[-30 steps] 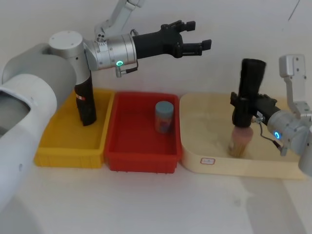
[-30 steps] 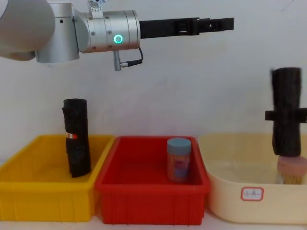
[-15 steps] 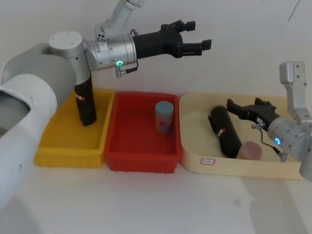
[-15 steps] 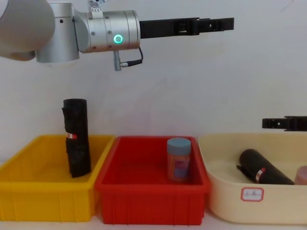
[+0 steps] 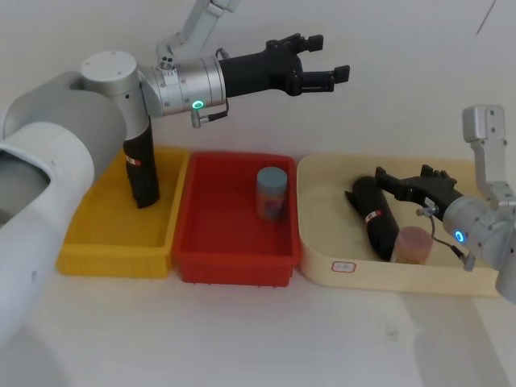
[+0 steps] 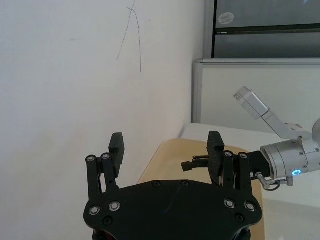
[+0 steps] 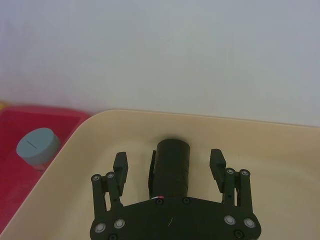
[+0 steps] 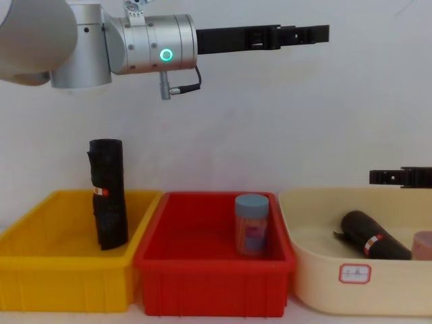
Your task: Pick up the garbage bag with the one hand and transfer it to the other hand.
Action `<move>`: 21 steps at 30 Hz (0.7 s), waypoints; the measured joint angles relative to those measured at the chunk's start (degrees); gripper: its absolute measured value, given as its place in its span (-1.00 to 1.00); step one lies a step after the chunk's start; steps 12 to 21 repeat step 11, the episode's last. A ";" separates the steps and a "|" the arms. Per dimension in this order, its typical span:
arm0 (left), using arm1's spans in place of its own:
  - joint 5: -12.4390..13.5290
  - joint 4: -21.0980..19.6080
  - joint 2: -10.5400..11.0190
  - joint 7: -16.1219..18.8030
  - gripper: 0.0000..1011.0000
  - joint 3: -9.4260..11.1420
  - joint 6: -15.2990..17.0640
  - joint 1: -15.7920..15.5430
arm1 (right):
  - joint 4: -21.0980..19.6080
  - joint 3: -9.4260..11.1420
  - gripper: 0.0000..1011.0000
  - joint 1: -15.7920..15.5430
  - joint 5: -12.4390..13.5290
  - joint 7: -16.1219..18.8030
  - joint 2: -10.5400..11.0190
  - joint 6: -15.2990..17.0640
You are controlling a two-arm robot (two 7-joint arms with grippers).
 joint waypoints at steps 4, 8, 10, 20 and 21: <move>0.00 0.00 0.00 0.00 0.98 0.00 0.00 0.00 | 0.00 0.02 0.98 -0.04 0.03 0.02 0.00 0.02; 0.00 0.00 0.00 0.00 0.98 0.00 0.00 0.00 | 0.00 0.04 0.98 -0.06 0.06 0.04 0.00 0.02; 0.00 0.00 0.00 0.00 0.98 0.00 0.00 0.00 | 0.00 0.05 0.98 -0.07 0.07 0.06 0.00 0.02; 0.00 0.00 0.00 0.00 0.98 0.00 0.00 0.00 | 0.00 0.06 0.98 -0.08 0.08 0.07 0.00 0.02; 0.00 0.00 0.00 0.00 0.98 0.00 0.00 0.00 | 0.00 0.06 0.98 -0.08 0.08 0.07 0.00 0.02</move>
